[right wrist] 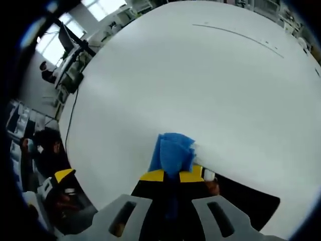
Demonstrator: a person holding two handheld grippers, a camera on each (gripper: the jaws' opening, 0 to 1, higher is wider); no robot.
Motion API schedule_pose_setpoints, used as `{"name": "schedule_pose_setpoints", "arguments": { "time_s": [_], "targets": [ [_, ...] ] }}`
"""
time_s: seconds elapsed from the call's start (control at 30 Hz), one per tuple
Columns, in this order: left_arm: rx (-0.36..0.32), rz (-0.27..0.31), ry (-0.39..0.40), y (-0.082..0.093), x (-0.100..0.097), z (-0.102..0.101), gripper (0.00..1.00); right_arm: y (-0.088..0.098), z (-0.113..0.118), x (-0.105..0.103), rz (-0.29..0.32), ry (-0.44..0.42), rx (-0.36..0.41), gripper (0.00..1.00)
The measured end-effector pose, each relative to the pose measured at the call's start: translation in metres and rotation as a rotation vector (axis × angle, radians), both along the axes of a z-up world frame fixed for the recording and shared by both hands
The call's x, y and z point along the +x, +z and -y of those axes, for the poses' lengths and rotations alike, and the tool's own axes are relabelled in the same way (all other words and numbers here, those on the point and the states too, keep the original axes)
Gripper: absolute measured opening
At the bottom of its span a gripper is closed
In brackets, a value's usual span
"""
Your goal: Wipe the mirror surface with the cleaning cloth until all visible marks leave the cleaned area.
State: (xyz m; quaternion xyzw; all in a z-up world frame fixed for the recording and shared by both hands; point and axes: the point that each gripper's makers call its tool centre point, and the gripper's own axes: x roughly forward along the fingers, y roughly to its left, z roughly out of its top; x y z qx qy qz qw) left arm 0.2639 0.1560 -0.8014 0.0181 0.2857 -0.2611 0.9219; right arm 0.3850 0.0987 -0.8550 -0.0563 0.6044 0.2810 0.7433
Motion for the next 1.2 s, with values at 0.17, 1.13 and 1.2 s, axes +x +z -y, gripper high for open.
{"name": "schedule_pose_setpoints", "arguments": {
  "time_s": [0.17,1.13,1.2],
  "targets": [
    [0.001,-0.001,-0.001,0.000,0.000,0.000,1.00,-0.001,0.007,0.003,-0.005,-0.007,-0.005,0.02],
    [0.009,-0.004,-0.007,-0.002,0.000,0.000,1.00,0.002,0.035,0.000,-0.003,-0.033,-0.022,0.02],
    [0.009,-0.004,-0.007,-0.001,0.000,0.000,1.00,0.000,0.036,0.003,-0.004,-0.034,-0.024,0.02]
  ]
}}
